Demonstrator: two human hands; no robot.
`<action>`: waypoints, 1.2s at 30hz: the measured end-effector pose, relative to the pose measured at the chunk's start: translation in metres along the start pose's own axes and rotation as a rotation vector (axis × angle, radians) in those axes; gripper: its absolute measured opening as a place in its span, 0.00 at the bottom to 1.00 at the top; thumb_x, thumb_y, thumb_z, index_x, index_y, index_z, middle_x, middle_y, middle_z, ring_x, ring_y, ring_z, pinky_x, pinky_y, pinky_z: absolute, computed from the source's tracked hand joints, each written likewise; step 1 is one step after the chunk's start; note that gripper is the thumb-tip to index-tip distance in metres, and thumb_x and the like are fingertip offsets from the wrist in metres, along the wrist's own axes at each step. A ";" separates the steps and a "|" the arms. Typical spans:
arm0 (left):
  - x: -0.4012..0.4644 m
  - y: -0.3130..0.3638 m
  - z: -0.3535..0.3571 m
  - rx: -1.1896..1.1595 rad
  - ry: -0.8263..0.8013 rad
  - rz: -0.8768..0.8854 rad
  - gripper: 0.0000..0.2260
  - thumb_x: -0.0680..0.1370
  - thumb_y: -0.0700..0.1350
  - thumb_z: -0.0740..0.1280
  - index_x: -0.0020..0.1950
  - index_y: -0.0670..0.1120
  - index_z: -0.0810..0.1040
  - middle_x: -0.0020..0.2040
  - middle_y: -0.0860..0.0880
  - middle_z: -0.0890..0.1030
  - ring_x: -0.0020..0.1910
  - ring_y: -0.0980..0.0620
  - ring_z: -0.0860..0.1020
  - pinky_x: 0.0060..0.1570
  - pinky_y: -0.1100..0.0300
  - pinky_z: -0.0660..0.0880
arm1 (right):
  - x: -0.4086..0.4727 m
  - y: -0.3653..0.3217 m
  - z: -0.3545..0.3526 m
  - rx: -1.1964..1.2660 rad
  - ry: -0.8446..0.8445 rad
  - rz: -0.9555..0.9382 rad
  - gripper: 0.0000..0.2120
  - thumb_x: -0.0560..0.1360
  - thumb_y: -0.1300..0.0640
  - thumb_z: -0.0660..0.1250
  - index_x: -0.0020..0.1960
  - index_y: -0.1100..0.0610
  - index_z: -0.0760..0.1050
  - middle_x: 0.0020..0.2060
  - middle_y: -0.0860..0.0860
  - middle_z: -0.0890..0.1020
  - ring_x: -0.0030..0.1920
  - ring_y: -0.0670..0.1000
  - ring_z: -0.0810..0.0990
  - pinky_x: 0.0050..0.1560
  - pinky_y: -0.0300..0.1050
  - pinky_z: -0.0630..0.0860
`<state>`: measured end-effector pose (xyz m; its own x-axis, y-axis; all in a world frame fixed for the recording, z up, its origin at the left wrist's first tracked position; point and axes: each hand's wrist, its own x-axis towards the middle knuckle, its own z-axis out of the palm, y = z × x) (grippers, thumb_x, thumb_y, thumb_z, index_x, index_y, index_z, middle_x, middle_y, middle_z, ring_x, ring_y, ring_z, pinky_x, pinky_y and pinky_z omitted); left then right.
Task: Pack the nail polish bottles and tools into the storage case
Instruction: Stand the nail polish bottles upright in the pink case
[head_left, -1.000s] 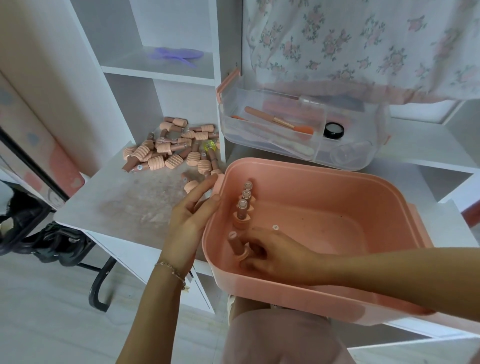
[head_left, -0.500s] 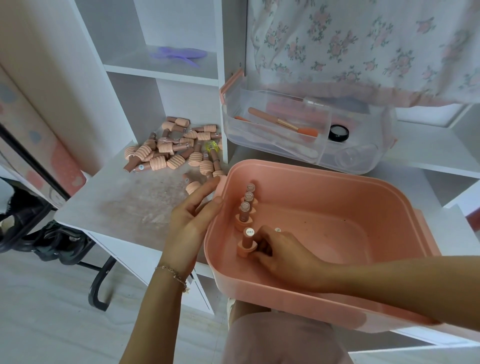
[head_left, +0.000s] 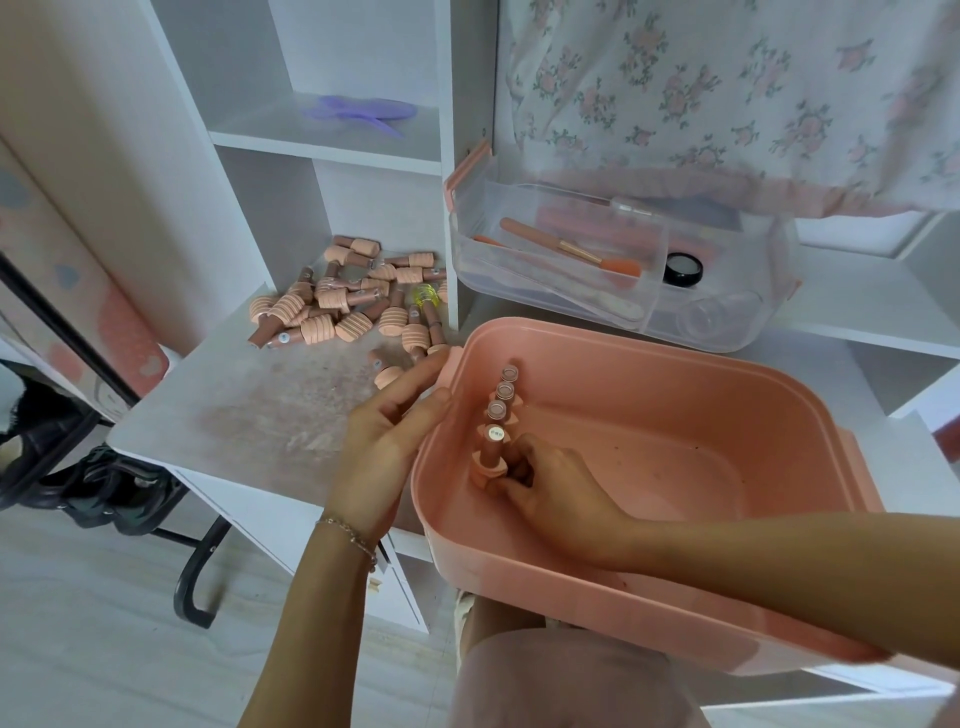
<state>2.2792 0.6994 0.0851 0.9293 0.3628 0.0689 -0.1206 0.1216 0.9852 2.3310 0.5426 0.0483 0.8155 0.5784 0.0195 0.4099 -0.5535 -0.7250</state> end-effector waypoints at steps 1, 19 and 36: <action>0.000 0.000 0.000 -0.003 0.003 0.002 0.13 0.75 0.39 0.65 0.54 0.55 0.80 0.54 0.56 0.82 0.56 0.57 0.79 0.54 0.66 0.76 | 0.001 0.000 0.000 0.002 0.001 0.006 0.12 0.72 0.57 0.68 0.38 0.46 0.66 0.32 0.39 0.74 0.36 0.45 0.72 0.36 0.36 0.62; 0.001 0.000 0.001 -0.010 0.010 0.003 0.13 0.75 0.38 0.65 0.54 0.54 0.79 0.52 0.59 0.82 0.54 0.59 0.79 0.54 0.66 0.75 | 0.008 0.006 0.002 -0.009 -0.004 0.038 0.08 0.71 0.55 0.69 0.41 0.49 0.69 0.29 0.40 0.72 0.35 0.46 0.72 0.38 0.38 0.66; -0.001 0.002 0.002 -0.019 0.008 0.006 0.13 0.75 0.38 0.65 0.53 0.55 0.80 0.51 0.59 0.83 0.54 0.59 0.80 0.54 0.66 0.76 | 0.007 0.010 0.005 -0.055 0.044 0.020 0.03 0.73 0.56 0.66 0.41 0.54 0.73 0.34 0.46 0.76 0.38 0.51 0.75 0.36 0.39 0.63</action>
<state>2.2787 0.6974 0.0876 0.9258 0.3709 0.0737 -0.1329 0.1368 0.9816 2.3387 0.5441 0.0383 0.8404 0.5406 0.0371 0.4146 -0.5974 -0.6864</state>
